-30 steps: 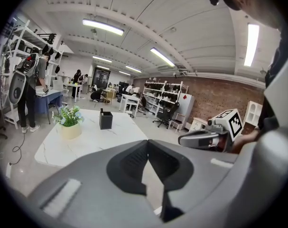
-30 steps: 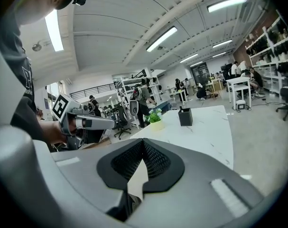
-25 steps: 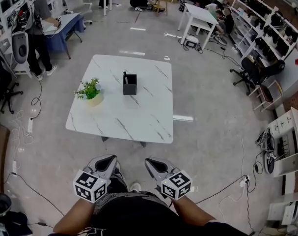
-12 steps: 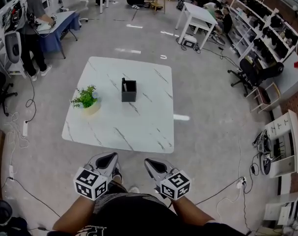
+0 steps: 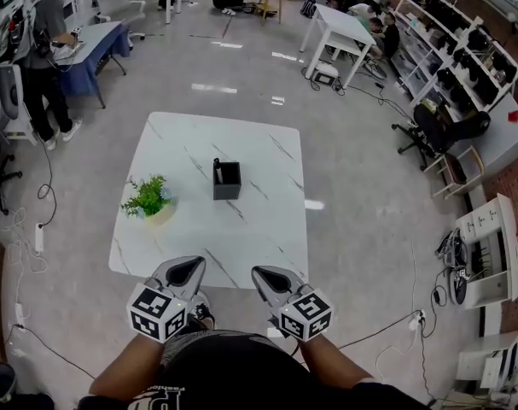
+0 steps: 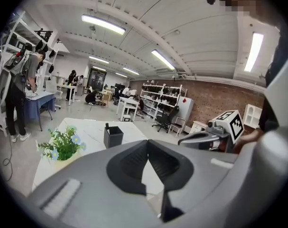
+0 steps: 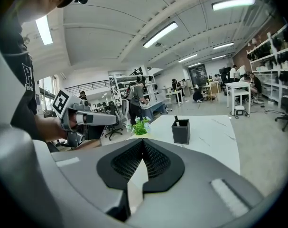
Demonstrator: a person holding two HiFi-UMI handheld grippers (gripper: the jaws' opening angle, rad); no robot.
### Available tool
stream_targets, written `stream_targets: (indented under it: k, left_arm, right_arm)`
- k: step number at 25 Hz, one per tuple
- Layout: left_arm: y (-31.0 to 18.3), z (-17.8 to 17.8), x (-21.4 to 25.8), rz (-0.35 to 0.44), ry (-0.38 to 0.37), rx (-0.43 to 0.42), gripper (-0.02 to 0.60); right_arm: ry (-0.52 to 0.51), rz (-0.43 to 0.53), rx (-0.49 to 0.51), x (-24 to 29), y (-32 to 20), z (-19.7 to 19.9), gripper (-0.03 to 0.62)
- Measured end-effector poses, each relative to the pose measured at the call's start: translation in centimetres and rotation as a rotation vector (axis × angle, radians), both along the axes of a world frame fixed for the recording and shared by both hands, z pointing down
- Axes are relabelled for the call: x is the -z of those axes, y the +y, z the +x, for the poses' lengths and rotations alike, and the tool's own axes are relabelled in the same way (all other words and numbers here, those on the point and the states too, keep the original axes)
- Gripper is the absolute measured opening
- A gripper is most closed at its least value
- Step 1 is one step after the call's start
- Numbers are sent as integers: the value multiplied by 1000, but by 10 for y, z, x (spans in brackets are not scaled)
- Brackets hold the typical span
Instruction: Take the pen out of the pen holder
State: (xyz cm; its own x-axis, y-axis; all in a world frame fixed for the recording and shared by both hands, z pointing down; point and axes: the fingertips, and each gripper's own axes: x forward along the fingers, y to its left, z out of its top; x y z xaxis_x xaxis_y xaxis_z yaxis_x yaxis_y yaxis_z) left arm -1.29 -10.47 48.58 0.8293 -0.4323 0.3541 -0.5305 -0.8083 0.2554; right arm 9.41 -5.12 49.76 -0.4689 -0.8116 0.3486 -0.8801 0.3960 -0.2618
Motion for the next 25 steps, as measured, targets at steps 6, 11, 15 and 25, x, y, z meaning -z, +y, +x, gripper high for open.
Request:
stream_targets:
  k: [6, 11, 15, 25]
  left_arm:
    - [-46, -5, -1, -3, 3, -33, 57]
    - [-77, -8, -4, -1, 11, -65, 57]
    - [-95, -10, -11, -6, 16, -88, 57]
    - [-114, -8, -18, -21, -1, -93, 57]
  right_arm:
    - [20, -3, -21, 2, -44, -8, 0]
    - [39, -2, -41, 1, -74, -14, 0]
    - [55, 13, -59, 4, -93, -17, 0]
    - [81, 59, -65, 15, -129, -10, 0]
